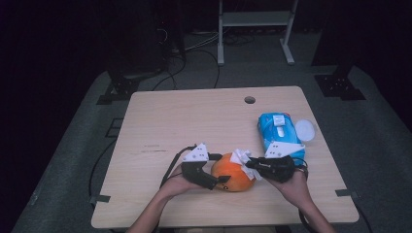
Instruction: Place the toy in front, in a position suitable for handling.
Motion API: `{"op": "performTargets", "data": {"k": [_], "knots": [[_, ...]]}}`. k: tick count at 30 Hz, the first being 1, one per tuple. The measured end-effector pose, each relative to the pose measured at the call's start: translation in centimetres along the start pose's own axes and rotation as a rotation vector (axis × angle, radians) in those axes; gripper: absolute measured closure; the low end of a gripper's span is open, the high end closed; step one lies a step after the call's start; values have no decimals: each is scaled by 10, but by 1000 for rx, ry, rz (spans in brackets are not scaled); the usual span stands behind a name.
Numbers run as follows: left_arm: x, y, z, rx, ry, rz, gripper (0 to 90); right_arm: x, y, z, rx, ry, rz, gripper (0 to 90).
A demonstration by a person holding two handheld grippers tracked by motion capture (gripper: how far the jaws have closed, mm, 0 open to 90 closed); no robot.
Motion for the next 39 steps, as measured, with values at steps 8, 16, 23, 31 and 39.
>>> {"op": "performTargets", "data": {"k": [8,16,23,31,39], "knots": [[-12,-17,10,-18,0,40,350,-2,0,-2,-4,13,15,842],[-13,-19,10,-26,1,33,350,12,-17,5,3,13,-70,841],[-5,-16,8,-49,-9,-32,364,-1,-1,-4,31,36,-25,839],[-8,-17,10,-44,-19,-28,366,14,-21,6,5,30,-95,839],[6,-9,2,-75,-6,-125,373,10,-12,5,48,80,-113,839]]}}
Point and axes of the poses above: each handheld gripper's, and its own axes: z roughly backward along the jaws, y roughly out of its top, x roughly to its right, the point moved 4 cm from there along -z, roughly forward along the jaws, and after that the axes turned 4 degrees about -y, right-handed, at the moved point
